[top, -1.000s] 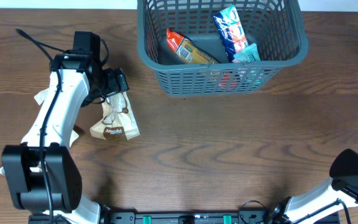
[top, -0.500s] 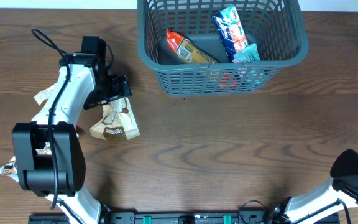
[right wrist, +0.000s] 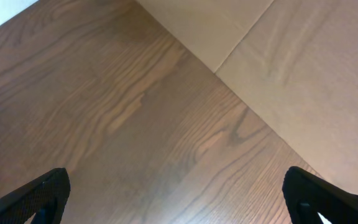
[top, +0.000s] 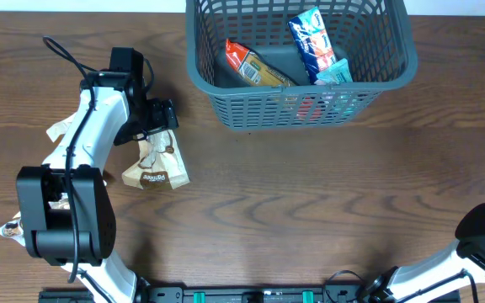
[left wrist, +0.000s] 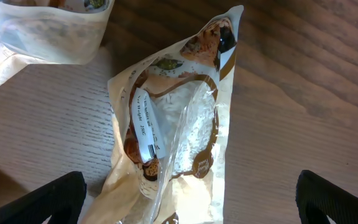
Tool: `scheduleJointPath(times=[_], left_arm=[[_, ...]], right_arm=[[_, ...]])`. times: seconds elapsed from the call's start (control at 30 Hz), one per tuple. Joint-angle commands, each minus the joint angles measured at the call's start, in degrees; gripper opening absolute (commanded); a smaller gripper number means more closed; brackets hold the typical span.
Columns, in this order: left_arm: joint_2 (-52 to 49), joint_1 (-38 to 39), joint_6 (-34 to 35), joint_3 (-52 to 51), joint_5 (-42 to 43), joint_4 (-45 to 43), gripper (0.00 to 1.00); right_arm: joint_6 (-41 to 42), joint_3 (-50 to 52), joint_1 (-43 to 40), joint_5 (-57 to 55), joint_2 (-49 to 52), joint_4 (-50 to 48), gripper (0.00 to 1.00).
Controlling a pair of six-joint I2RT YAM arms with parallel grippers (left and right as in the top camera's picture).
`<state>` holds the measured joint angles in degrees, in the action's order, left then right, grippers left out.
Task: Pack container
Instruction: 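Lower the left gripper and grasp the middle cream dried-mushroom packet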
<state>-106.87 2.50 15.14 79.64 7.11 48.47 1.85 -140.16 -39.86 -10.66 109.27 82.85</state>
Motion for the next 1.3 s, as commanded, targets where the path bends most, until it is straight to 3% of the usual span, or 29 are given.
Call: scheduleJointPath(times=[0.0, 0.47, 1.27], left_arm=[[-0.3, -0.1, -0.6, -0.5, -0.7, -0.9, 0.99], [-0.3, -0.1, -1.4, -3.6, -5.2, -2.5, 0.99], [-0.3, -0.1, -1.4, -11.0, -5.2, -7.0, 0.99]], right_arm=[[-1.1, 0.3, -0.2, 1.4, 0.4, 0.1, 0.99], [-1.1, 0.3, -0.2, 2.3, 0.4, 0.0, 0.99], [-1.1, 0.3, -0.2, 2.8, 0.4, 0.1, 0.99]])
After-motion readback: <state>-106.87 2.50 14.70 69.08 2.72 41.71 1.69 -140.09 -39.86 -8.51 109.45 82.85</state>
